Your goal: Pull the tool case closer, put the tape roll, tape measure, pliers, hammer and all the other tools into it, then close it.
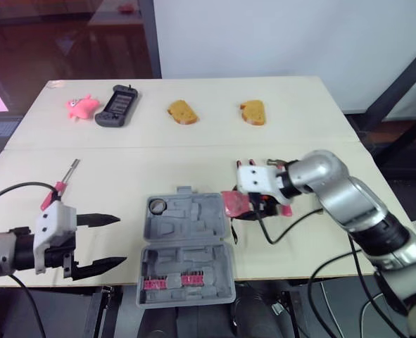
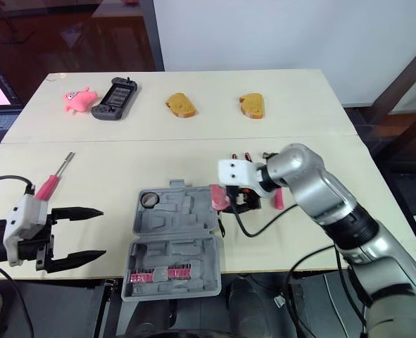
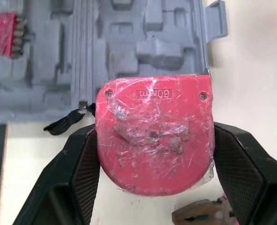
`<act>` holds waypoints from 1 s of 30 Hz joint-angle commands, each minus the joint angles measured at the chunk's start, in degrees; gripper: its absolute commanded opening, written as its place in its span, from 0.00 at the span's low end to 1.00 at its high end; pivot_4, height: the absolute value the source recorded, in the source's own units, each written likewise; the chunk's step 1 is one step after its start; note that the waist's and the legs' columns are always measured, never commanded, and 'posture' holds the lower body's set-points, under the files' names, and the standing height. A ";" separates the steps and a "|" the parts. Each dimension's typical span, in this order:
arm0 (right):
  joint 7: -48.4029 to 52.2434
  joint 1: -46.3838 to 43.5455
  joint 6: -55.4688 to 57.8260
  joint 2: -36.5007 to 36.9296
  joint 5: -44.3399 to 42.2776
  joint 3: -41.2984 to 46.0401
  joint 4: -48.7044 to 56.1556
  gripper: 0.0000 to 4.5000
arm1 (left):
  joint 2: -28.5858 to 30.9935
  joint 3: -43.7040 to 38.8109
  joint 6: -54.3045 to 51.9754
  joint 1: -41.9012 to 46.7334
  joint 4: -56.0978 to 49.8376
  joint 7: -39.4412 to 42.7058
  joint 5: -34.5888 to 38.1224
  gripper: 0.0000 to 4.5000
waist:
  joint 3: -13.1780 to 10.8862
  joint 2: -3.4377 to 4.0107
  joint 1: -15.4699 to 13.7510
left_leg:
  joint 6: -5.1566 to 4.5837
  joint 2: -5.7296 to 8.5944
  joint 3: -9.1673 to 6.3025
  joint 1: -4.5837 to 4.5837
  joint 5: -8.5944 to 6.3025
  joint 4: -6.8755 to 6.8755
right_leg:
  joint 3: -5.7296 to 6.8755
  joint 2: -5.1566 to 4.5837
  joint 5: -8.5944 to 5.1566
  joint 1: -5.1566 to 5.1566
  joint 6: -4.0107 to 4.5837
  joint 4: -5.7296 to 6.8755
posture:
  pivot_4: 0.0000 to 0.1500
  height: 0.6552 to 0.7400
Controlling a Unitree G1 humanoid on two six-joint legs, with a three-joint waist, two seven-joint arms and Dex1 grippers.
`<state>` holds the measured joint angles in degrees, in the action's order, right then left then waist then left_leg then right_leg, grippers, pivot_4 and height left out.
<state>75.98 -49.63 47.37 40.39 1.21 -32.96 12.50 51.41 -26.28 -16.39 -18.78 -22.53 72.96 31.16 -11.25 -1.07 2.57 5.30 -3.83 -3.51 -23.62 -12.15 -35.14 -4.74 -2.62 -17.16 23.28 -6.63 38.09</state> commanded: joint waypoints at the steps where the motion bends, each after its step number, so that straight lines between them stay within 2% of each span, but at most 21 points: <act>1: 1.23 -5.99 5.39 -2.68 1.24 -4.67 -2.68 0.66 | -1.27 -1.91 2.20 -1.99 -1.05 -1.29 -0.84 1.00 | 0.00 -0.01 0.00 | 0.00 0.00 -0.01 0.00 0.00 0.01 | 0.02 0.00 0.00 0.00 0.00 0.00 | 1.00 1.00; 7: -0.99 -12.41 5.67 -9.22 4.40 -11.36 -12.64 0.66 | -3.94 -2.57 4.57 -6.20 -3.25 -3.39 -1.97 1.00 | 0.01 -0.01 0.00 | 0.00 0.00 0.00 -0.01 0.00 0.01 | 0.02 -0.01 0.08 0.03 -0.12 0.04 | 1.00 1.00; 17: -6.72 -12.58 -5.39 -16.78 10.69 -16.12 -24.86 0.66 | -5.64 -3.74 5.52 -10.17 -5.85 -6.59 -2.62 1.00 | 0.02 -0.03 0.24 | 0.00 0.00 0.00 -0.01 0.00 0.04 | 0.02 0.00 0.10 0.07 -0.14 0.05 | 1.00 1.00; 30: -7.97 -9.53 -8.47 -20.07 14.80 -16.08 -29.11 0.66 | -6.23 -4.52 7.43 -14.05 -7.31 -6.98 -3.47 1.00 | 0.02 -0.02 0.30 | 0.01 0.00 0.00 -0.01 -0.01 0.04 | 0.03 0.00 0.08 0.06 -0.08 0.04 | 1.00 1.00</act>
<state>67.66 -59.40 39.45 20.93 15.10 -49.60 -16.86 45.01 -28.65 -9.90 -32.37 -28.40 65.93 27.46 -11.23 -1.09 2.86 5.31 -3.83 -3.51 -23.63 -12.16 -35.10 -4.71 -2.62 -17.08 23.34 -6.71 38.13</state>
